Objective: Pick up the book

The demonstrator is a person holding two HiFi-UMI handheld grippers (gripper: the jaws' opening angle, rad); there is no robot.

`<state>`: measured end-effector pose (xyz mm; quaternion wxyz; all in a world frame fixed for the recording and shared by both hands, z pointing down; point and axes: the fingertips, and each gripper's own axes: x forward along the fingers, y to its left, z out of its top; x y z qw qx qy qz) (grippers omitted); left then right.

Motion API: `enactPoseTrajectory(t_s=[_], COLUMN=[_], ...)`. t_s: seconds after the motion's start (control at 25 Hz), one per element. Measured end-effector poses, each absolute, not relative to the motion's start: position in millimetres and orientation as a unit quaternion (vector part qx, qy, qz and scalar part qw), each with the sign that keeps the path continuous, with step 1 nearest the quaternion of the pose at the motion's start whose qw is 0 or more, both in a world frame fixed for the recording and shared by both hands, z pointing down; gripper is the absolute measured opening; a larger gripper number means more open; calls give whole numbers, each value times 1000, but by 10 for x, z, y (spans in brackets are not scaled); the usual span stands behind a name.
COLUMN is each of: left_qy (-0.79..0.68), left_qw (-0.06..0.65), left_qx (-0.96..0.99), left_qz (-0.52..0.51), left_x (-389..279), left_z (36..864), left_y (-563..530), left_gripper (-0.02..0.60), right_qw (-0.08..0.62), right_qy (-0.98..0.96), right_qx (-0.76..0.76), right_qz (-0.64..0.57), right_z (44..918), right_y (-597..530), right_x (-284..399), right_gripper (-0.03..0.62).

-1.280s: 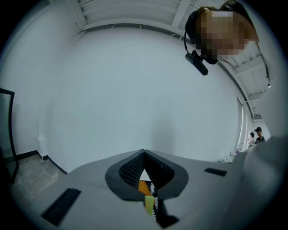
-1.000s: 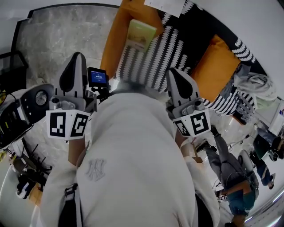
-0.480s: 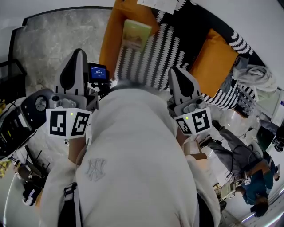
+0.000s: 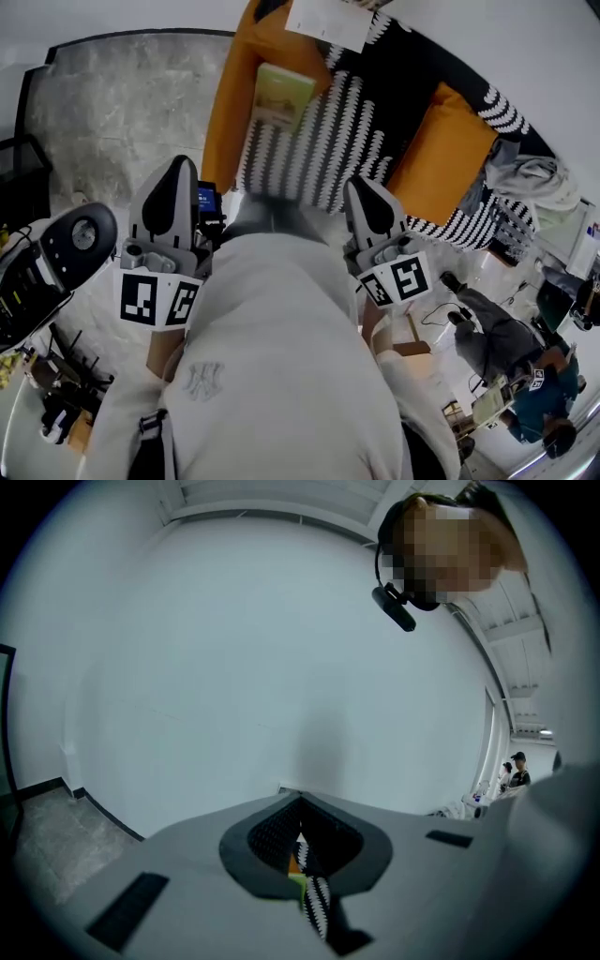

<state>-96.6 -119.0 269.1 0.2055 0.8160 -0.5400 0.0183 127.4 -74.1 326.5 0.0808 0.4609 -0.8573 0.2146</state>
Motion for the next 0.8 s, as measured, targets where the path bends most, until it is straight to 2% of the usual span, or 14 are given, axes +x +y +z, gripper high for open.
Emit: enactPoseTrajectory(t_s=[0.12,0.24,0.36,0.8], left_qy=[-530,-519,-513,-543], left_qw=[227,248,262,307], left_qx=[816,817,815,774], left_qz=[34,50,65,105], left_x=[-847,-731,-660,-693], left_z=[2862,3035,3199,3680], left_y=[-1132,-1042,-1012,-1099], left_gripper=[9,9,9,9], right_qw=[96,107,123,213], right_qy=[-857,-860,-862,-875], right_qx=[453,442,431,350], right_qz=[225,233,236,259], right_z=[3451,3675,4017,5853], right_y=[-875,-1078,-1370,-2646], right_x=[1320,1330,1351,1360], right_gripper=[25,98,140,236])
